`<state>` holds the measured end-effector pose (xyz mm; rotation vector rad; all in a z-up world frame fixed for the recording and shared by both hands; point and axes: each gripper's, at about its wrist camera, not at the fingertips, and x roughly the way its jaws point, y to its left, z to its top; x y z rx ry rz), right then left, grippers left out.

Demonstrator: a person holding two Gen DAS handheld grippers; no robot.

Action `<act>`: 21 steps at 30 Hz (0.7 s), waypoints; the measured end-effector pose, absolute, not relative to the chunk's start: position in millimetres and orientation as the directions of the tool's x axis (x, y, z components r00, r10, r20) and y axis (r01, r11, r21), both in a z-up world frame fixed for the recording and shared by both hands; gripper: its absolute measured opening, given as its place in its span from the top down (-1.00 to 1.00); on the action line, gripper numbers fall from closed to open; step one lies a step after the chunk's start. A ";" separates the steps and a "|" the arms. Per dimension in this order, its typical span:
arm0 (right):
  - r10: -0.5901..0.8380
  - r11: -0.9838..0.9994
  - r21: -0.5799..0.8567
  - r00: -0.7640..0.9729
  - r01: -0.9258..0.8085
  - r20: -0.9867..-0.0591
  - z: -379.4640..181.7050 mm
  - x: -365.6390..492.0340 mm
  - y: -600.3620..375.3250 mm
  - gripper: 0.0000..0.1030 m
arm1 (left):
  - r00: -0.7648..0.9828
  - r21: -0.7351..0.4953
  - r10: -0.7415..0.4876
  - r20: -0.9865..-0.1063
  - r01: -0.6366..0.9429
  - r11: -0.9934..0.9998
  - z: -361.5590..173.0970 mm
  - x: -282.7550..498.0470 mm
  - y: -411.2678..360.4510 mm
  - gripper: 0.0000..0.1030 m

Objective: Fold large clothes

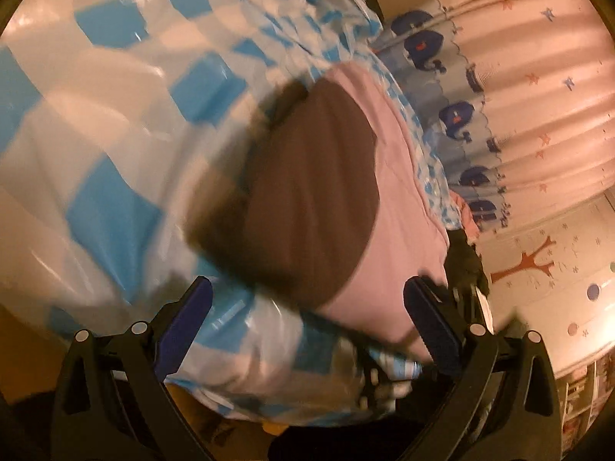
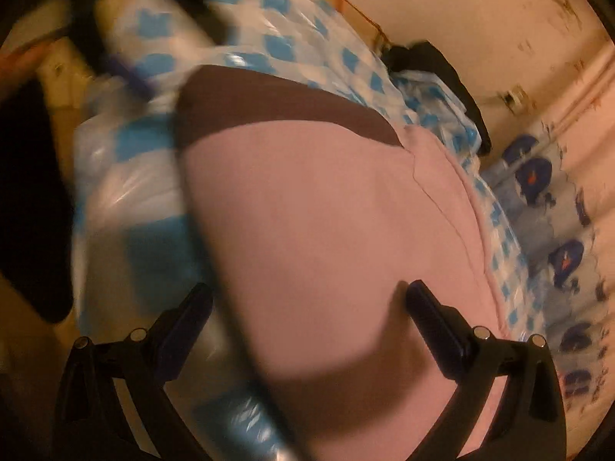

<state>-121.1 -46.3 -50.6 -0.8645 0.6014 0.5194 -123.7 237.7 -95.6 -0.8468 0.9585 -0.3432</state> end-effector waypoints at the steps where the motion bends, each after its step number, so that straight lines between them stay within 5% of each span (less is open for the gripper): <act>1: 0.185 0.589 -0.499 0.707 -0.636 -0.682 -46.0 -110.7 -51.0 -0.89 | 0.544 -0.766 -0.613 -0.572 -0.087 0.637 -98.1 -126.3 232.1 -0.87; 10: 0.394 0.817 -0.021 0.585 -0.576 -0.710 -10.0 -66.6 -108.0 -0.89 | 0.552 -0.857 -0.701 -0.451 -0.048 0.513 -105.1 -105.4 199.6 -0.87; 21: 0.368 0.800 -0.084 0.596 -0.594 -0.713 -17.0 -78.8 -100.4 -0.89 | 0.591 -0.857 -0.650 -0.478 -0.149 0.494 -121.2 -40.8 172.4 -0.87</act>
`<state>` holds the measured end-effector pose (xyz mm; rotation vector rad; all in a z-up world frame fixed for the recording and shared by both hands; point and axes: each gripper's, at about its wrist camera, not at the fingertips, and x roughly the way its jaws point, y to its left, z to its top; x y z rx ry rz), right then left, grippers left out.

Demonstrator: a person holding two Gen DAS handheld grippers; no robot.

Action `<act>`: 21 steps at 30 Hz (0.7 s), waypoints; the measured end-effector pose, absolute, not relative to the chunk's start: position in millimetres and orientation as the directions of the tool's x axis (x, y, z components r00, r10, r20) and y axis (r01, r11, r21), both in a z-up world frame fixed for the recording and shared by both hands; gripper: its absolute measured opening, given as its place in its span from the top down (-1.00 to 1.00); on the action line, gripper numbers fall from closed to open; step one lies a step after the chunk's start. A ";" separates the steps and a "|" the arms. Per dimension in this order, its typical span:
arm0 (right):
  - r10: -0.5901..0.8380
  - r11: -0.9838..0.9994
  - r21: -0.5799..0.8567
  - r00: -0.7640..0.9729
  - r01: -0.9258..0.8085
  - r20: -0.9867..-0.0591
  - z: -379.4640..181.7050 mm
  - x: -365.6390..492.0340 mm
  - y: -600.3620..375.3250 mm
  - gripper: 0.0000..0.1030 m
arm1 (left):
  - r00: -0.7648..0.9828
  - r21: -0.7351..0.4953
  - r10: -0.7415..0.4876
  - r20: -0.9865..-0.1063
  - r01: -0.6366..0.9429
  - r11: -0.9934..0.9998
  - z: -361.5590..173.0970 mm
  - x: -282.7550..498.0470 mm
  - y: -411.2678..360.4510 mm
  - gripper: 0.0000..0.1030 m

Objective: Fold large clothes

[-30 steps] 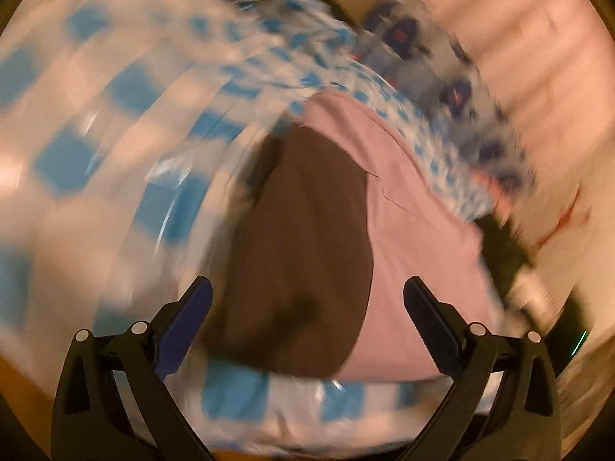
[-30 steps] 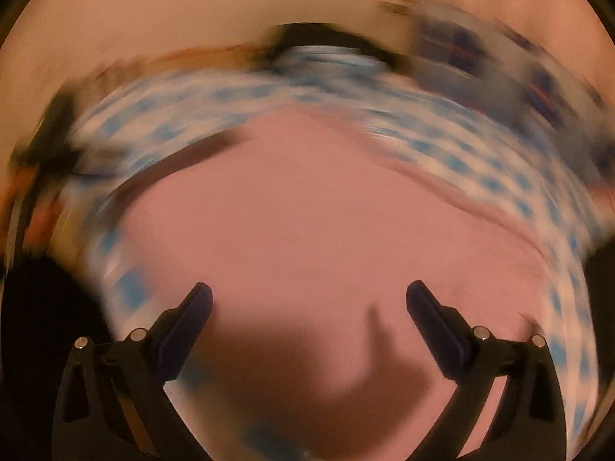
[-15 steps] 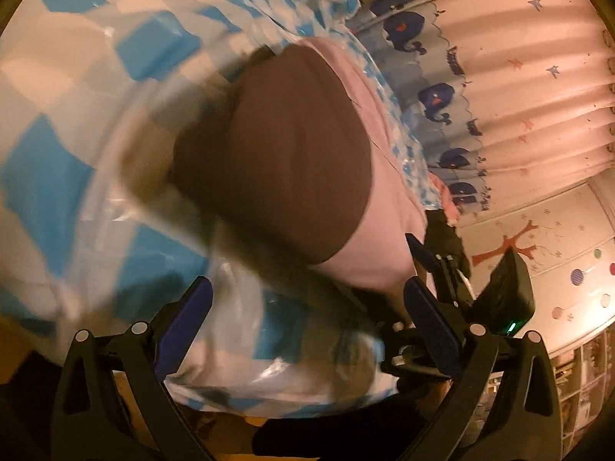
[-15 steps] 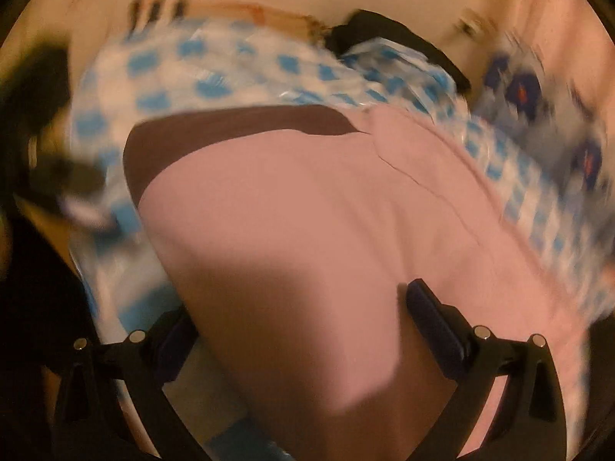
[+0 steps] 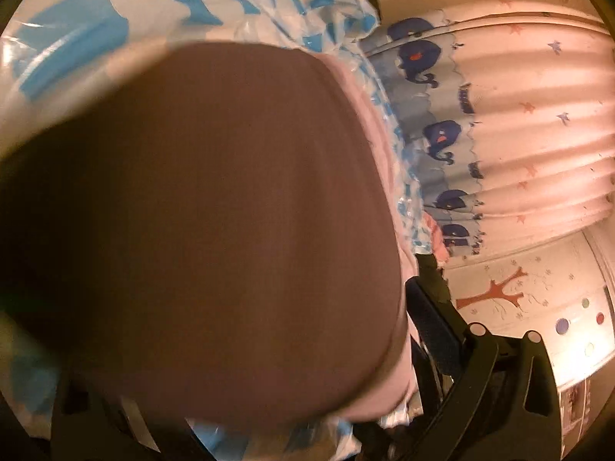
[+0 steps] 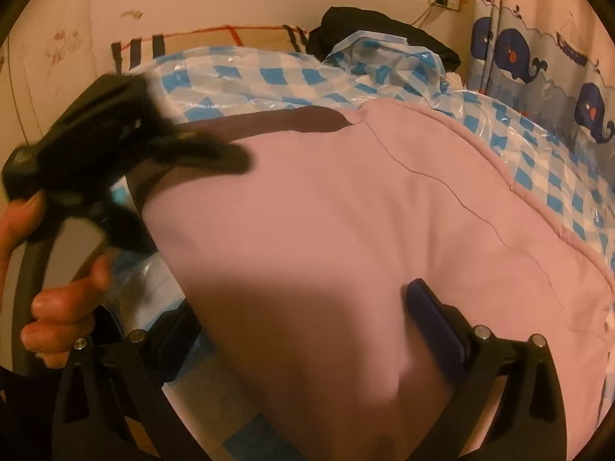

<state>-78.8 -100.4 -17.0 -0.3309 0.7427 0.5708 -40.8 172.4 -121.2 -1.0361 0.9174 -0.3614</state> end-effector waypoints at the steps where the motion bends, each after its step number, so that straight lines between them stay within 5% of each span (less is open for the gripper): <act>1: 0.361 0.793 -0.100 0.596 -0.601 -0.717 -17.8 -80.2 -98.3 -0.89 | 0.596 -0.853 -0.637 -0.488 -0.174 0.491 -124.2 -36.7 171.6 -0.87; 8: 0.505 0.810 0.105 0.596 -0.577 -0.623 36.2 -65.2 -143.2 -0.89 | 0.631 -0.836 -0.610 -0.480 -0.120 0.535 -128.6 -36.5 164.4 -0.78; 13: 0.337 0.938 0.172 0.668 -0.302 -0.663 54.0 46.5 -207.4 -0.89 | 0.665 -0.809 -0.573 -0.479 -0.082 0.582 -129.0 -43.5 155.9 -0.70; 17: 0.173 0.980 0.091 0.520 -0.179 -0.837 -42.2 113.8 -208.7 -0.90 | 0.681 -0.793 -0.557 -0.475 -0.056 0.607 -127.8 -44.5 148.3 -0.72; 21: 0.098 0.979 -0.038 0.624 -0.202 -0.776 -37.4 90.3 -192.7 -0.89 | 0.694 -0.747 -0.522 -0.495 -0.034 0.664 -128.8 -46.5 137.6 -0.73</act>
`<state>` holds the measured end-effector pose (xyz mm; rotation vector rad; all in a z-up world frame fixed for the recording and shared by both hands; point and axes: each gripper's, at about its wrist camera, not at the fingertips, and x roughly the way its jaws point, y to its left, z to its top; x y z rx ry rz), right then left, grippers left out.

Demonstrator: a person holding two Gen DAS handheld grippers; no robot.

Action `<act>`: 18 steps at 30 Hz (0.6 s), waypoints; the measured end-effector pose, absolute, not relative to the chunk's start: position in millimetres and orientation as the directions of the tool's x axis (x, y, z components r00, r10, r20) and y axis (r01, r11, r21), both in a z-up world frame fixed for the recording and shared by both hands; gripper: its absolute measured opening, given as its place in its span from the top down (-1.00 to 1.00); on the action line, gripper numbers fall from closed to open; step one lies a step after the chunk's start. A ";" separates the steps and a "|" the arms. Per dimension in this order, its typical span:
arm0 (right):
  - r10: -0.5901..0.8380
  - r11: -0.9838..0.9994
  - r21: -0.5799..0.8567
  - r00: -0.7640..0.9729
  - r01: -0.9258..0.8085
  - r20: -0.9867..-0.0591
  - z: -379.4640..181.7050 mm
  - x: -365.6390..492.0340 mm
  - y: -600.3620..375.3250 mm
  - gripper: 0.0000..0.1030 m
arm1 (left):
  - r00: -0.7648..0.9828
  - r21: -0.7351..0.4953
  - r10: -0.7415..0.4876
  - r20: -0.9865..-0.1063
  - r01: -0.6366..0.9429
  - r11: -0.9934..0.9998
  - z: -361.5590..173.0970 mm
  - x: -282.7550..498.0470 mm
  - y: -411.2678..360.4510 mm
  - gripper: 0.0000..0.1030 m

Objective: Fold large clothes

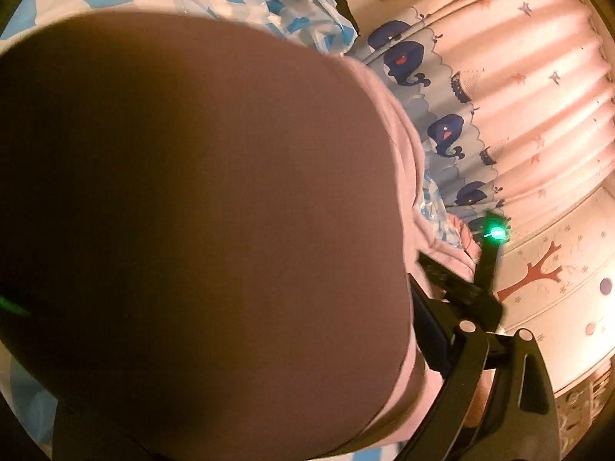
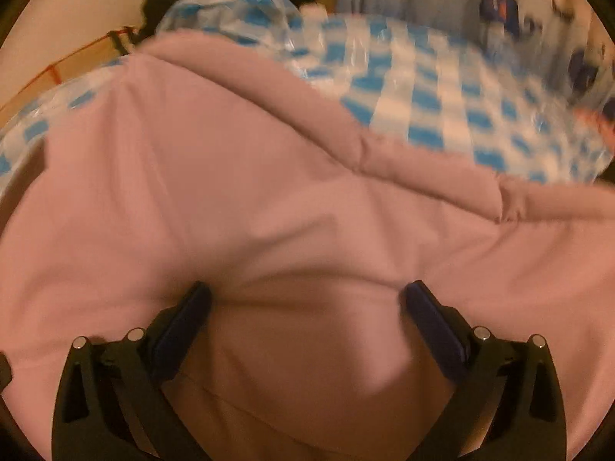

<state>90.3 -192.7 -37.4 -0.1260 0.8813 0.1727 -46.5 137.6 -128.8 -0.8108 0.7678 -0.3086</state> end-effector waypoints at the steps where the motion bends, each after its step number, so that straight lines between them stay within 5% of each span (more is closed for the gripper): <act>1: 0.138 0.973 -0.016 0.637 -0.229 -0.758 -27.0 79.8 -195.2 -0.89 | 0.695 -0.746 -0.521 -0.495 -0.032 0.665 -129.7 -46.2 136.9 -0.73; 5: 0.248 0.945 0.028 0.657 -0.326 -0.712 5.2 27.7 -205.9 -0.89 | 0.693 -0.753 -0.530 -0.488 -0.027 0.658 -130.2 -43.7 135.8 -0.73; 10: 0.233 0.931 -0.001 0.596 -0.366 -0.769 -40.5 24.2 -201.3 -0.89 | 0.710 -0.710 -0.488 -0.508 -0.024 0.704 -127.5 -41.1 121.9 -0.78; 18: 0.199 0.939 -0.072 0.704 -0.335 -0.682 32.6 77.3 -194.6 -0.89 | 0.727 -0.724 -0.477 -0.494 -0.041 0.689 -129.0 -35.8 118.0 -0.79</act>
